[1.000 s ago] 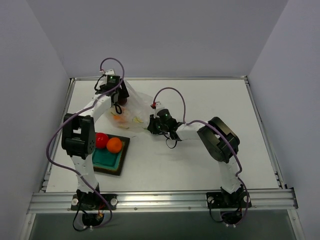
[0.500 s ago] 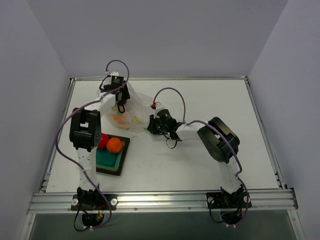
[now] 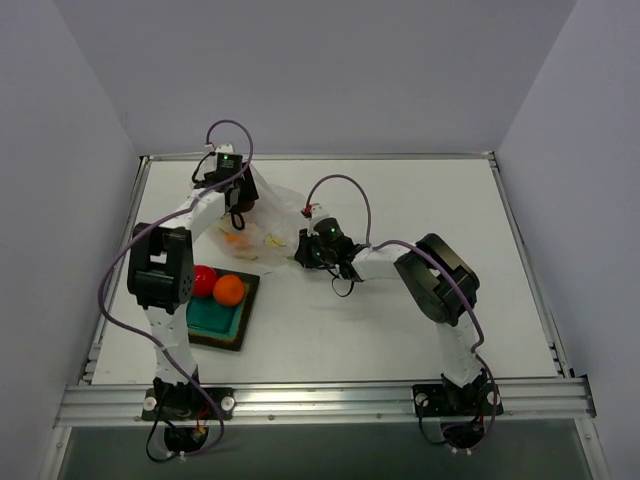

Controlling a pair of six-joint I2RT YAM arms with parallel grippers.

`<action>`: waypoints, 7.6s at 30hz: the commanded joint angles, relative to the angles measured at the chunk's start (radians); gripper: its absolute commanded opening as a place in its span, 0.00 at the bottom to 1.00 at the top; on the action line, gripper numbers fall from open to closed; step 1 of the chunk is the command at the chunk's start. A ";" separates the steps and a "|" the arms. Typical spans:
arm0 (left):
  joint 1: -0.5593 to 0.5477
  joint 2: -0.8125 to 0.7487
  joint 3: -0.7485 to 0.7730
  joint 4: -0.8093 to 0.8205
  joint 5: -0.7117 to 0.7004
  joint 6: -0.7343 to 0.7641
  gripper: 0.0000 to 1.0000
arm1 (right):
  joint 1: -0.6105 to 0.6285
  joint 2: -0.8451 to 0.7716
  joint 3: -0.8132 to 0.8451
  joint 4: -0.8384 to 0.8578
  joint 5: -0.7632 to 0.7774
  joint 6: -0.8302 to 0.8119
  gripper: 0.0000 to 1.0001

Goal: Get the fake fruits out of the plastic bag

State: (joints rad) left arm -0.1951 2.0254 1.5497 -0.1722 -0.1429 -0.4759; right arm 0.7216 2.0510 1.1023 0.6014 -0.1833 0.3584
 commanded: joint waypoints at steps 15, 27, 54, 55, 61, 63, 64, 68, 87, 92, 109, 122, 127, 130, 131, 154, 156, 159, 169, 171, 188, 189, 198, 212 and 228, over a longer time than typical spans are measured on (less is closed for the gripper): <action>0.005 -0.330 -0.005 -0.257 0.301 -0.090 0.23 | 0.001 -0.014 -0.012 0.034 0.015 0.001 0.06; -0.038 -1.058 -0.475 -0.363 -0.044 -0.127 0.21 | -0.019 -0.055 -0.035 0.035 0.013 -0.001 0.06; -0.037 -1.301 -1.034 -0.477 -0.340 -0.491 0.43 | -0.030 -0.048 -0.033 0.029 0.010 -0.003 0.06; -0.037 -1.300 -1.034 -0.478 -0.339 -0.491 0.46 | -0.030 -0.046 -0.032 0.029 0.008 -0.003 0.06; -0.037 -1.338 -1.011 -0.510 -0.345 -0.474 0.82 | -0.030 -0.045 -0.030 0.031 0.005 -0.001 0.06; -0.037 -1.363 -0.988 -0.521 -0.351 -0.460 0.84 | -0.030 -0.045 -0.032 0.031 0.005 -0.001 0.06; -0.037 -1.370 -0.958 -0.524 -0.350 -0.452 0.84 | -0.028 -0.045 -0.032 0.029 0.005 0.001 0.06; -0.040 -1.396 -0.867 -0.524 -0.330 -0.405 0.82 | -0.030 -0.045 -0.032 0.029 0.005 -0.001 0.06; -0.156 -0.452 -0.222 -0.096 -0.215 -0.247 0.32 | -0.024 -0.038 -0.027 0.026 0.004 0.001 0.06; -0.153 -0.239 -0.030 -0.185 -0.265 -0.201 0.29 | -0.024 -0.040 -0.027 0.028 0.004 -0.001 0.06; -0.089 -0.155 -0.095 -0.225 -0.287 -0.115 0.61 | -0.024 -0.046 -0.030 0.028 0.002 -0.001 0.06; -0.083 -0.146 -0.168 -0.208 -0.218 -0.130 0.78 | -0.021 -0.041 -0.024 0.021 -0.007 -0.006 0.06; -0.083 -0.156 -0.180 -0.225 -0.155 -0.135 0.85 | -0.021 -0.035 -0.019 0.020 -0.008 -0.004 0.06; -0.084 -0.151 -0.180 -0.237 -0.109 -0.142 0.89 | -0.019 -0.038 -0.019 0.020 -0.010 -0.006 0.06; -0.083 -0.151 -0.180 -0.239 -0.095 -0.147 0.90 | -0.017 -0.038 -0.019 0.020 -0.008 -0.004 0.06; -0.066 -0.364 -0.229 -0.150 -0.142 -0.156 0.25 | -0.016 -0.029 -0.016 0.021 -0.005 -0.006 0.06; -0.075 -0.425 -0.279 -0.083 -0.179 -0.147 0.25 | -0.013 -0.028 -0.016 0.023 -0.005 -0.006 0.06; -0.078 -0.477 -0.332 -0.023 -0.231 -0.145 0.25 | -0.011 -0.025 -0.018 0.029 -0.004 -0.007 0.06; -0.072 -0.406 -0.298 0.025 -0.238 -0.139 0.31 | -0.011 -0.025 -0.021 0.031 0.015 -0.016 0.06; -0.073 -0.370 -0.251 -0.044 -0.167 -0.135 0.36 | -0.011 -0.025 -0.019 0.029 0.015 -0.016 0.06; -0.078 -0.238 -0.214 -0.279 -0.196 -0.104 0.57 | -0.007 -0.055 -0.025 0.017 0.016 -0.021 0.06; -0.078 -0.240 -0.215 -0.288 -0.199 -0.109 0.58 | -0.007 -0.057 -0.025 0.017 0.016 -0.021 0.06; -0.078 -0.268 -0.249 -0.297 -0.187 -0.112 0.78 | -0.007 -0.052 -0.024 0.017 0.015 -0.021 0.06; -0.044 -0.120 -0.189 -0.286 -0.103 -0.144 0.71 | -0.007 -0.049 -0.022 0.017 0.015 -0.021 0.06; -0.044 -0.375 -0.463 0.301 -0.066 -0.262 0.02 | -0.002 -0.100 -0.085 0.097 0.073 -0.033 0.06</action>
State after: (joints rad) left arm -0.2455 1.7599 1.1454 -0.0681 -0.2024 -0.6926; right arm 0.7086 1.9957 1.0218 0.6575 -0.1448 0.3416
